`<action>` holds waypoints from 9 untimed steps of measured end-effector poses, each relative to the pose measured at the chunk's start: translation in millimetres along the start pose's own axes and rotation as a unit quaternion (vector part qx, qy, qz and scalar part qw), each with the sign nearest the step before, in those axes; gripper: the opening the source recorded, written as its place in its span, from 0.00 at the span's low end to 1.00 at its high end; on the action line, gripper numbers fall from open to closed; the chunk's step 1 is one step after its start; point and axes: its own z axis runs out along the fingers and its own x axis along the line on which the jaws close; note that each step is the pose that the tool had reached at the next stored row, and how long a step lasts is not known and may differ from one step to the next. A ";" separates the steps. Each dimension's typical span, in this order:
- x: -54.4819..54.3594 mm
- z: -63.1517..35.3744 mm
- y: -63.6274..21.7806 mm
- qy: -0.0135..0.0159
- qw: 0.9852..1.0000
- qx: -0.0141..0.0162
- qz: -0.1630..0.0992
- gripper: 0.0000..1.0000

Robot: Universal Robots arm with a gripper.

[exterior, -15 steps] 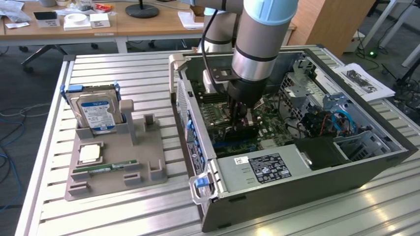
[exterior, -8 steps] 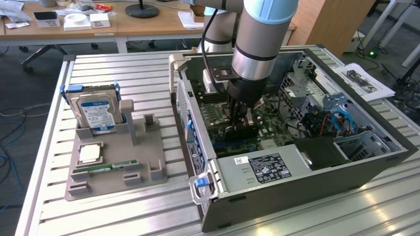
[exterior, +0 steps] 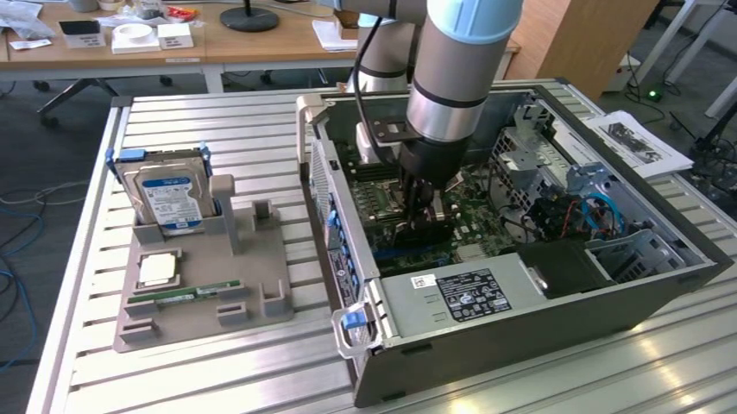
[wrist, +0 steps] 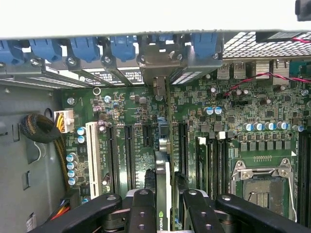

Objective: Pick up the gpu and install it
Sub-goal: 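Insert the gpu into the slot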

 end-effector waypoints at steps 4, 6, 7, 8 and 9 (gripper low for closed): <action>0.0 1.1 0.2 0.000 1.000 0.000 0.000 0.26; 0.1 1.7 0.2 0.000 1.000 0.000 0.000 0.26; 0.1 1.8 0.2 0.000 1.000 0.000 0.000 0.26; 0.1 1.8 0.2 0.000 1.000 0.000 0.000 0.26; 0.1 1.8 0.2 0.000 1.000 0.000 0.000 0.26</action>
